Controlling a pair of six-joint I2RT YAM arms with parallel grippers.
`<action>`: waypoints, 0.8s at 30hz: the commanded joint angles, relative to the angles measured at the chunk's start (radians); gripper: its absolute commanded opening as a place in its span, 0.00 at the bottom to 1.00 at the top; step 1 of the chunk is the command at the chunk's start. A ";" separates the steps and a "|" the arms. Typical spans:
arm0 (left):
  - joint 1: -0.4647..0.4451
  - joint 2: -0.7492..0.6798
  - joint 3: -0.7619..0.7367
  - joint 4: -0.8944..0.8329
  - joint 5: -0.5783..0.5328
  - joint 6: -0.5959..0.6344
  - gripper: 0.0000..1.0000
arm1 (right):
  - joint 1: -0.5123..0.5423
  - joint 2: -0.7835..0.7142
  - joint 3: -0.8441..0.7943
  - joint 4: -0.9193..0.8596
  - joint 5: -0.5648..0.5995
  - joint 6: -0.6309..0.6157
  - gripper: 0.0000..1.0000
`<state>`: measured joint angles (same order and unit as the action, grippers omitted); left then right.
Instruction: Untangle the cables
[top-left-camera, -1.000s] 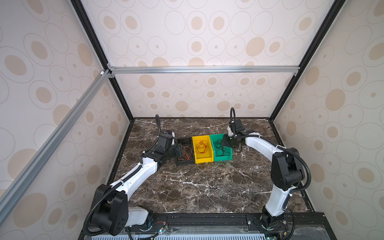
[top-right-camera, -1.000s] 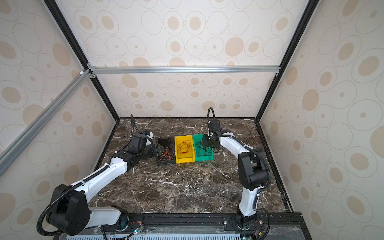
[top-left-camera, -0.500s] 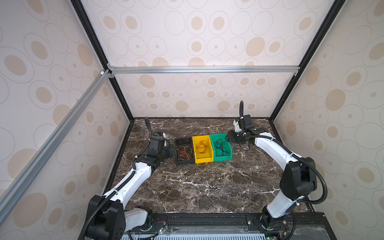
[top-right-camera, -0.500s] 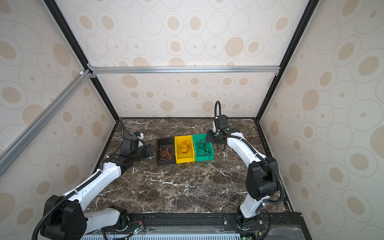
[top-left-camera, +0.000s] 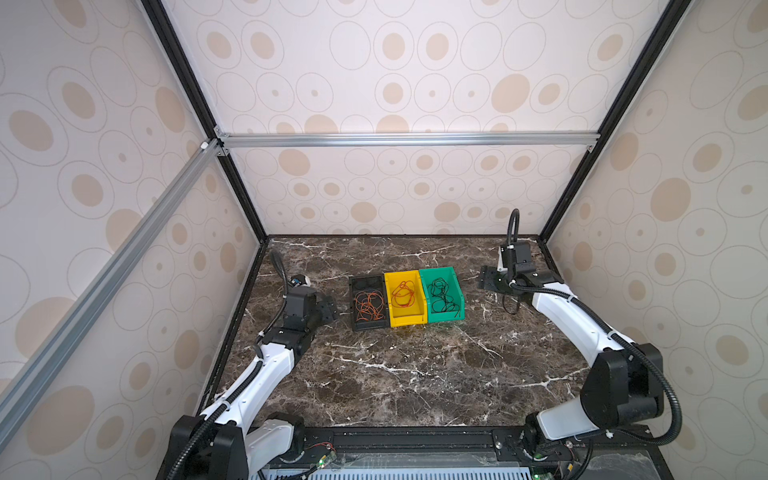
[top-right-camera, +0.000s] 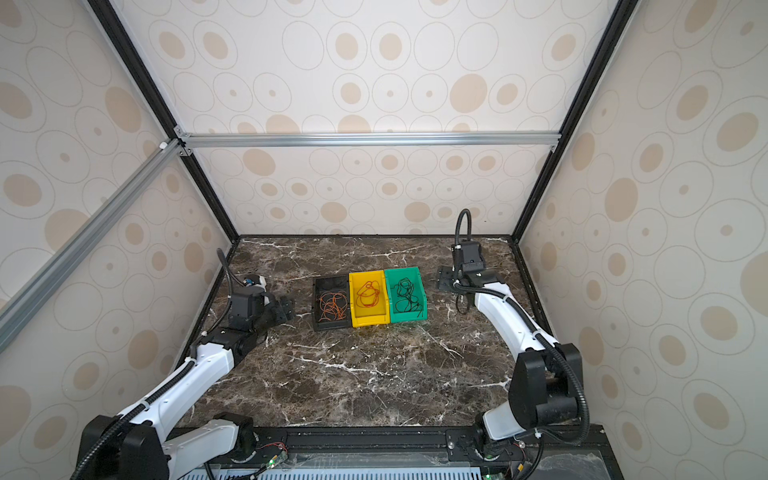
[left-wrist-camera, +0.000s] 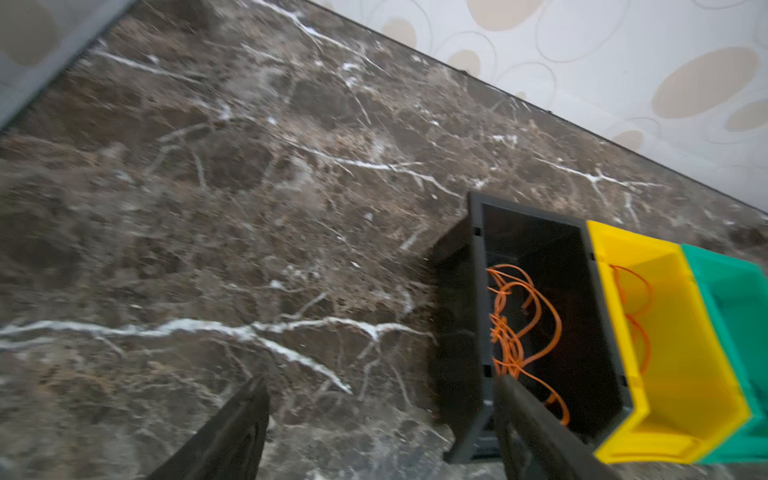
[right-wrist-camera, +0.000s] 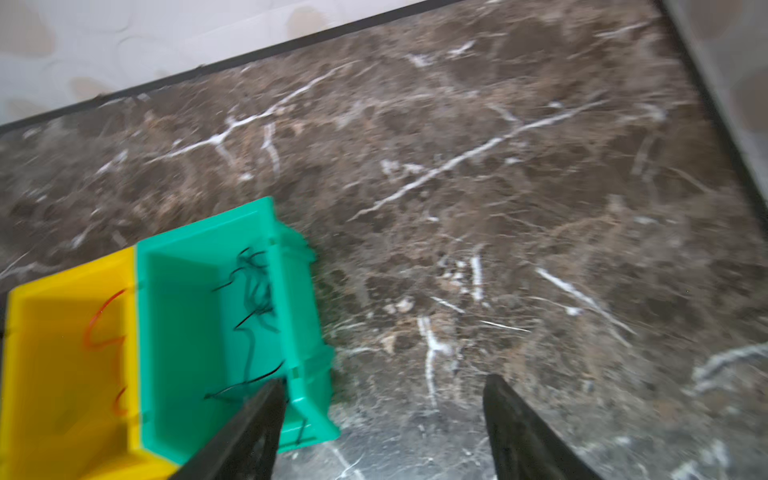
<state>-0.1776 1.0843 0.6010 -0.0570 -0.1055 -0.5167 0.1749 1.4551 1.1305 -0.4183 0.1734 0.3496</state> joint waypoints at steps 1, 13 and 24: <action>0.012 -0.035 -0.063 0.179 -0.193 0.078 0.93 | 0.005 -0.068 -0.104 0.132 0.261 -0.049 0.85; 0.020 0.156 -0.298 0.907 -0.398 0.421 0.98 | -0.012 -0.147 -0.516 0.668 0.570 -0.210 1.00; 0.075 0.526 -0.476 1.656 -0.213 0.531 0.99 | -0.035 -0.012 -0.872 1.457 0.282 -0.325 1.00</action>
<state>-0.1108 1.5517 0.1551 1.2713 -0.3771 -0.0563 0.1436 1.3903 0.3347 0.6819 0.5743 0.0872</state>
